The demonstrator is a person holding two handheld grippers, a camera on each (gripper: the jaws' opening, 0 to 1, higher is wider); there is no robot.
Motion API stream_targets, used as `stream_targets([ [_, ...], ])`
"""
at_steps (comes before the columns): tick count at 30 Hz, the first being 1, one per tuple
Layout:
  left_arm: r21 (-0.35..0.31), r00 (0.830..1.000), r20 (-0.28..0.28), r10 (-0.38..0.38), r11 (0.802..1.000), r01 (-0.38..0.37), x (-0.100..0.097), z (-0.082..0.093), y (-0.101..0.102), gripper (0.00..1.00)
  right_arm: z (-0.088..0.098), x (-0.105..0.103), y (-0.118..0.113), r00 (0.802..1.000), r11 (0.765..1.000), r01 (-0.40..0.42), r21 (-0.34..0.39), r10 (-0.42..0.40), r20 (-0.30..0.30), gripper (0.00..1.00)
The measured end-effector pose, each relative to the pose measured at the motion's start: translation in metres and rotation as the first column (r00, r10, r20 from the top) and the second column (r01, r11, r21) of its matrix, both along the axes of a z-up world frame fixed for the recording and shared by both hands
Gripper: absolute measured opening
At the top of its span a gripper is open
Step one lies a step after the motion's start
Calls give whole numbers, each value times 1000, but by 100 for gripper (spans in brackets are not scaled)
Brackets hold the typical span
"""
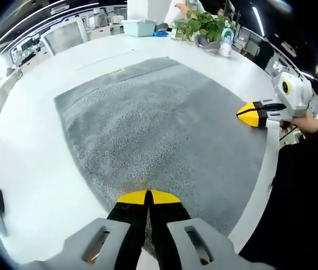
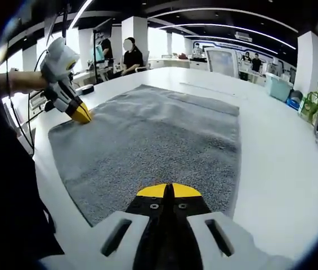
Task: Fold the towel on the table until its edges align and the towel forms a compact rectangular stack.
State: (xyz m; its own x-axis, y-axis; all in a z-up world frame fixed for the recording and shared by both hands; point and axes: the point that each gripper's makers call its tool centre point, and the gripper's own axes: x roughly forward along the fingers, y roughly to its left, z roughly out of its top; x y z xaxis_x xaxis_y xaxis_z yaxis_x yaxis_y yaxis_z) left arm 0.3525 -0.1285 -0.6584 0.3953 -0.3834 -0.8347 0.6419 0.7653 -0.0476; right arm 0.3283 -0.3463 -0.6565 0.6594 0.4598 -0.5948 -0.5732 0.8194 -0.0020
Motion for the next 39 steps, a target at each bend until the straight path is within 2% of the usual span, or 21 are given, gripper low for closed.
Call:
stream_targets([
  [2,5,1000,6,-10,1000,10,0,0,-1,1,-1,1,1,998,999,32,43,-29,-56,0],
  [7,75,996,19,-92,993,90,0,0,-3,1,-1,3,2,990,993,-81,-85,70,-122,0],
  [9,100,990,20,-138,986,136,-1,0,-4,1,-2,5,5,983,959,-174,-224,157,-90,0],
  [10,110,985,22,-172,980,168,-1,0,-4,1,-1,6,6,977,935,-213,-285,201,-71,0],
  [11,115,977,28,-212,972,207,-1,0,-5,1,-1,5,8,966,897,-256,-360,255,-51,0],
  [12,124,967,38,-254,961,248,-1,0,-6,1,-2,5,10,959,880,-274,-388,279,-45,0],
  [14,111,968,27,-248,963,244,-2,0,-5,1,-3,5,14,953,868,-294,-401,299,-51,0],
  [15,106,968,23,-251,963,248,-1,0,-5,1,-3,7,14,958,885,-281,-370,279,-60,0],
  [20,136,955,28,-296,947,290,-2,-1,-7,1,-3,7,11,955,917,-291,-274,260,-145,0],
  [23,151,956,38,-292,947,283,-2,-1,-7,1,-3,8,10,960,945,-248,-212,212,-181,0],
  [25,148,962,45,-270,954,261,-1,0,-6,1,-3,8,11,961,942,-253,-220,218,-169,0],
  [28,123,981,59,-187,976,179,0,0,-5,1,-3,6,12,965,924,-260,-282,238,-108,0],
  [30,108,982,85,-169,981,160,-1,0,-4,1,-3,6,12,969,929,-245,-278,227,-98,0],
  [32,29,993,99,-66,998,63,0,1,-3,1,-2,7,10,982,961,-177,-214,158,-103,0],
  [33,-55,995,95,6,998,-1,1,2,-3,1,-1,7,6,986,973,-146,-181,127,-112,0],
  [34,-130,994,66,83,989,-74,0,3,-1,1,1,7,3,988,978,-125,-165,107,-114,0],
  [35,-209,988,6,155,966,-150,-3,4,-1,1,4,7,-2,991,982,-102,-157,86,-107,0],
  [36,-287,975,-73,211,932,-223,-10,8,-1,1,10,8,-15,996,983,-64,-174,52,-75,0],
  [37,-332,969,-108,224,910,-248,-15,11,-1,1,13,6,-22,997,980,-61,-189,49,-65,0],
  [38,-383,974,-80,213,895,-227,-20,17,0,1,15,1,-33,997,978,-57,-202,46,-62,0],
  [39,-396,979,-48,199,896,-201,-23,19,2,1,15,-4,-40,997,978,-57,-203,44,-68,0],
])
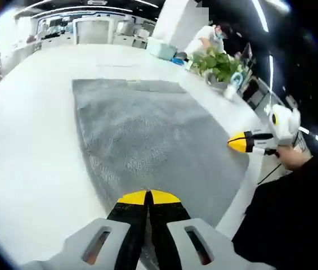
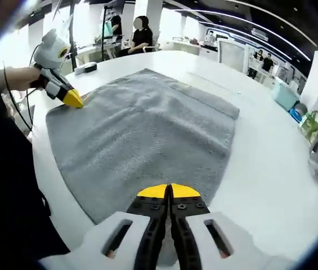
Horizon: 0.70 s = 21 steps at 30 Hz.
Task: Fold the towel on the table until its edges align and the towel forms a compact rectangular stack.
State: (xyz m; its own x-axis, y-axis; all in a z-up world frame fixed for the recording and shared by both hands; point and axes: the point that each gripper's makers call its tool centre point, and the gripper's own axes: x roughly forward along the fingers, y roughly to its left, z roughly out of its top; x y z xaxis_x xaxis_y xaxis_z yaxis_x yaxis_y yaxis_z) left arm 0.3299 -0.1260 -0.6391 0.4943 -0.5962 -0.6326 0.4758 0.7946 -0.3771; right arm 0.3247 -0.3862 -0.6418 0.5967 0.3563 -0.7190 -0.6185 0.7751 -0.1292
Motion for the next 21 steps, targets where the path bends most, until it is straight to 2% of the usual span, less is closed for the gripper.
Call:
stream_targets([
  [2,19,998,33,-56,998,55,-17,3,2,1,-2,-10,-15,1000,1000,10,-1,-10,-19,0],
  [5,27,992,47,-118,993,117,-35,4,1,1,-6,-28,-40,997,998,59,-7,-59,-44,0],
  [8,34,993,35,-109,994,108,-42,3,3,1,-7,-44,-58,994,996,94,-13,-94,-63,0],
  [10,28,993,45,-113,993,111,-44,6,3,1,-7,-49,-61,992,994,108,-5,-108,-59,0],
  [13,36,985,59,-163,986,161,-52,8,-2,2,-8,-58,-59,993,995,104,-4,-104,-63,0],
  [16,132,961,67,-270,957,260,-63,2,-2,7,3,-63,-45,1000,1000,9,18,-9,16,0],
  [18,217,940,82,-332,926,308,-66,-3,5,8,4,-71,-39,1000,999,-22,25,22,1,0],
  [20,231,933,80,-352,917,326,-70,-4,5,9,5,-74,-35,999,999,-51,11,51,13,0],
  [21,225,932,82,-352,918,327,-72,-3,5,11,6,-78,-28,996,996,-84,25,84,10,0],
])
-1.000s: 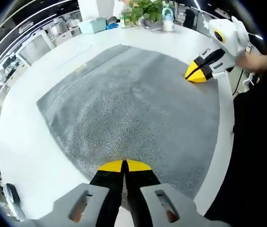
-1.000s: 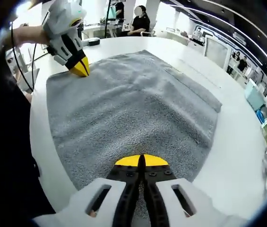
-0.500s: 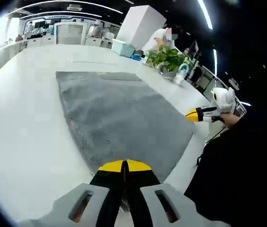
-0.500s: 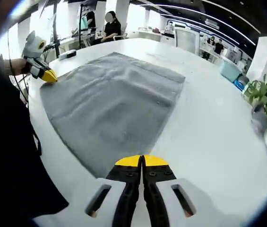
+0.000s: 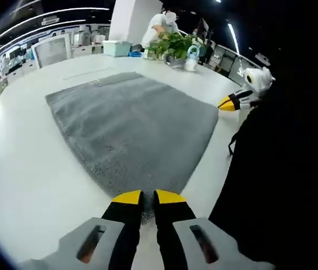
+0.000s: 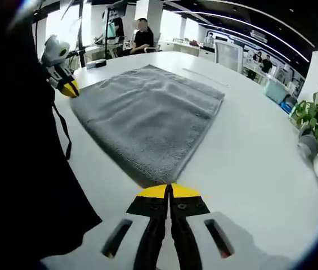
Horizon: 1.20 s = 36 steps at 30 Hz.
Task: Fold the towel on the table until its edges align and the towel forms a compact rectangular stack.
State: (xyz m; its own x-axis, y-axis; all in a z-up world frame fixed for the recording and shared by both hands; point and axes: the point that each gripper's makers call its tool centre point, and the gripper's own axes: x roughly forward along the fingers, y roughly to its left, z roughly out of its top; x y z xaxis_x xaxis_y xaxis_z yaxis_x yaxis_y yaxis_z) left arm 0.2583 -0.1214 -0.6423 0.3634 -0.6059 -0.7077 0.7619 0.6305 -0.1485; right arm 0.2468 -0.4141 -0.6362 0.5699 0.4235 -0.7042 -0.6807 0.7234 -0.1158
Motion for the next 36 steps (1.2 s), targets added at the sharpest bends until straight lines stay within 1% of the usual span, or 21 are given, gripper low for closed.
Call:
stream_targets([
  [2,2,1000,0,-9,1000,9,-2,1,0,15,-1,-3,4,1000,1000,-8,7,8,-12,1],
  [3,11,1000,11,-20,1000,19,-2,2,1,16,-2,-3,6,1000,1000,-18,3,18,-13,3],
  [4,51,997,39,-60,997,58,-3,2,4,16,-2,-3,8,999,998,-53,-30,54,4,4],
  [6,113,991,71,-117,988,109,-4,1,8,18,-5,1,2,997,991,-63,-119,67,24,5],
  [8,136,982,84,-172,978,159,-8,1,8,19,-7,2,2,997,990,-66,-128,70,28,6],
  [9,136,980,69,-188,975,178,-11,0,7,20,-8,4,1,997,989,-61,-134,65,31,7],
  [11,164,980,56,-189,970,178,-12,-4,10,21,-8,6,0,995,982,-83,-172,92,44,7],
  [13,193,982,46,-183,966,171,-12,-7,14,21,-8,8,-4,989,960,-122,-254,140,54,3],
  [15,190,984,54,-171,969,158,-11,-7,14,22,-10,6,1,981,947,-174,-270,191,37,3],
  [16,181,986,53,-160,972,148,-11,-7,14,22,-10,7,3,981,948,-175,-266,191,34,3],
  [17,172,987,49,-154,975,144,-12,-7,13,23,-10,7,5,977,943,-194,-271,211,33,4],
  [18,173,987,51,-149,975,139,-12,-7,14,23,-11,7,4,973,932,-210,-296,228,28,4],
  [19,176,987,56,-150,975,139,-13,-7,15,23,-14,8,2,968,915,-227,-334,250,26,4],
  [22,172,982,51,-182,970,171,-18,-5,13,26,-17,4,5,961,905,-255,-340,275,11,5],
  [25,183,978,54,-203,965,190,-19,-5,14,26,-18,1,10,954,898,-283,-337,299,-4,11],
  [27,197,974,65,-216,960,199,-18,-6,15,25,-17,2,11,950,890,-293,-350,312,-5,8],
  [30,217,971,71,-228,954,208,-17,-8,15,22,-16,6,14,951,887,-293,-356,310,-10,6],
  [31,242,967,80,-241,946,215,-15,-9,16,20,-17,6,13,950,883,-294,-366,313,-9,5],
  [33,267,963,88,-256,937,224,-14,-10,16,17,-19,6,10,949,877,-297,-377,316,-13,4],
  [35,273,963,94,-252,937,219,-12,-10,17,13,-19,7,9,952,884,-288,-369,305,-12,2],
  [36,271,965,93,-245,939,212,-10,-10,18,11,-19,8,9,961,901,-265,-344,277,-15,2],
])
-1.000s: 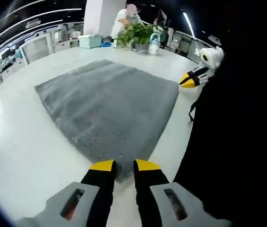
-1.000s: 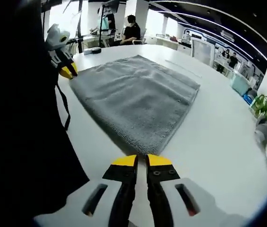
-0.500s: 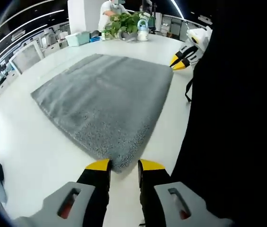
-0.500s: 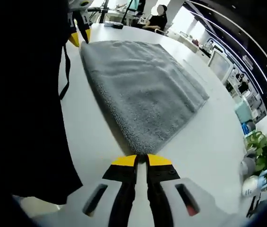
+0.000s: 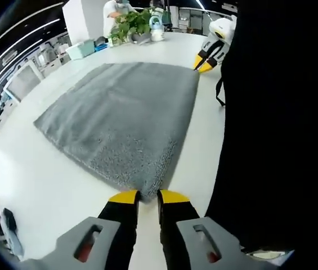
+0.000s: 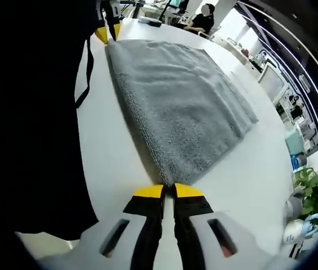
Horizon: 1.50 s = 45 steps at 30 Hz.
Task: Fold the towel on the table until its edges align and the towel forms a compact rectangular stack.
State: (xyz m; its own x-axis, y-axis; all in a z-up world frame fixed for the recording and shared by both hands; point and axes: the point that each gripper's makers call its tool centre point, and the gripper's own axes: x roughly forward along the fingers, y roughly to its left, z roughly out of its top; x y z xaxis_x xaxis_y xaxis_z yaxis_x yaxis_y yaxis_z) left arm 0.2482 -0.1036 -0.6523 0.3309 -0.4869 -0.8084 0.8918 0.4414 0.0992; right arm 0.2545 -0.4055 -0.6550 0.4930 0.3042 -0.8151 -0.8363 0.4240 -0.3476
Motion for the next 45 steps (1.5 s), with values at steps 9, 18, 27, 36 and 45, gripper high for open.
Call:
stream_targets([
  [9,-57,992,-59,113,992,-116,4,1,1,4,-2,4,-4,984,973,172,152,-164,-65,0],
  [18,-411,903,-196,383,804,-430,27,40,-4,2,26,20,-2,893,738,448,504,-403,-202,0],
  [27,-537,883,-166,439,711,-454,50,72,-5,2,66,41,0,843,488,507,710,-451,-293,0],
  [36,-639,873,-151,464,628,-444,64,102,-11,2,92,53,6,844,410,482,774,-455,-284,0],
  [45,-657,877,-139,459,620,-429,80,117,-17,2,109,72,14,854,351,440,826,-448,-265,0],
])
